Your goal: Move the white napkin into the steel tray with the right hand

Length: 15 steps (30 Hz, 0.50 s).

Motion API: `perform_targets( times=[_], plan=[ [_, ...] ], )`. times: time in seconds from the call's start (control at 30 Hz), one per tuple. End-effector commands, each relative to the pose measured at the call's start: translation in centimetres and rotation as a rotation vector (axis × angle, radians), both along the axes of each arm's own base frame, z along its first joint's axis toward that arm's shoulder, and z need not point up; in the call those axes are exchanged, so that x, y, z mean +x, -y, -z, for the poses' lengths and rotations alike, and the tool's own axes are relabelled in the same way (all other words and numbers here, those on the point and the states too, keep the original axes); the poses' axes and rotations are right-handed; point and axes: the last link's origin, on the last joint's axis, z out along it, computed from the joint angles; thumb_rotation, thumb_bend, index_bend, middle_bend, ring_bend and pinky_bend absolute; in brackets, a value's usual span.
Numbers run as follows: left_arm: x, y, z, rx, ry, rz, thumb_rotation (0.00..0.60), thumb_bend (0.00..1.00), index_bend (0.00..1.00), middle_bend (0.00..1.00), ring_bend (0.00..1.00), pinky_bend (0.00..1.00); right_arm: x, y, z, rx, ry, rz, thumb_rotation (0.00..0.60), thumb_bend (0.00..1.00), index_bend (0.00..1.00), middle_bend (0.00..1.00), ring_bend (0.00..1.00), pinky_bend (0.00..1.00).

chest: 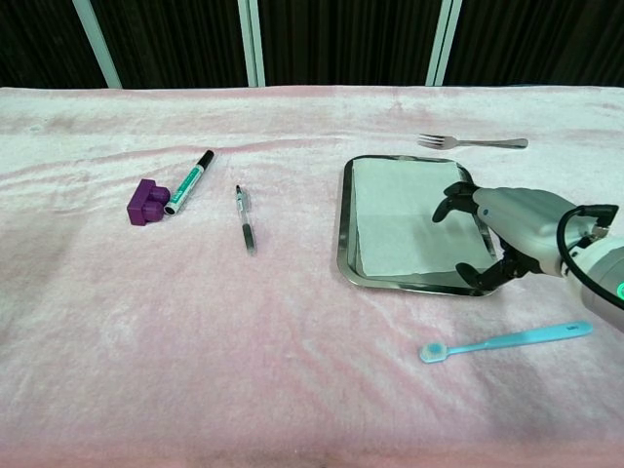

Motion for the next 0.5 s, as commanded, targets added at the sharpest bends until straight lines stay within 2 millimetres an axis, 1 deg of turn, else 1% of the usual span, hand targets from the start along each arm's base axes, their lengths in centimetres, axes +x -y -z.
perform_targets(
  times=[0.03, 0.1, 0.23, 0.33, 0.37, 0.4, 0.5],
  plan=[
    [0.0, 0.0, 0.0, 0.0, -0.001, 0.0, 0.6, 0.41, 0.1, 0.03, 0.0, 0.04, 0.3, -0.1, -0.3, 0.009, 0.007, -0.004, 0.6, 0.36, 0.23, 0.04, 0.13, 0.21],
    [0.0, 0.0, 0.0, -0.001, 0.0, 0.0, 0.6, 0.41, 0.1, 0.03, 0.0, 0.04, 0.7, -0.2, -0.7, 0.005, 0.033, -0.007, 0.6, 0.36, 0.23, 0.04, 0.13, 0.21],
    [0.0, 0.0, 0.0, -0.001, 0.0, 0.001, 0.6, 0.41, 0.1, 0.03, 0.0, 0.04, 1.2, 0.6, -1.8, -0.019, 0.079, -0.022, 0.6, 0.36, 0.23, 0.04, 0.13, 0.21],
    [0.1, 0.1, 0.1, -0.002, 0.0, 0.003, 0.6, 0.41, 0.1, 0.03, 0.0, 0.04, 1.1, 2.3, -2.4, -0.038, 0.074, -0.043, 0.6, 0.36, 0.22, 0.05, 0.13, 0.21],
    [0.1, 0.1, 0.1, -0.003, 0.0, 0.003, 0.6, 0.41, 0.1, 0.03, 0.0, 0.04, 0.9, 3.5, -2.3, -0.026, 0.071, -0.037, 0.6, 0.36, 0.22, 0.06, 0.13, 0.21],
    [0.1, 0.0, 0.1, -0.003, 0.001, 0.003, 0.6, 0.41, 0.1, 0.03, 0.0, 0.04, 0.9, 4.1, -2.2, -0.014, 0.075, -0.038, 0.6, 0.36, 0.22, 0.06, 0.13, 0.21],
    [0.1, 0.0, 0.1, -0.003, 0.002, 0.002, 0.6, 0.41, 0.1, 0.03, 0.0, 0.04, 0.7, 5.3, -1.8, 0.002, 0.074, -0.038, 0.6, 0.37, 0.22, 0.06, 0.13, 0.21]
  ],
)
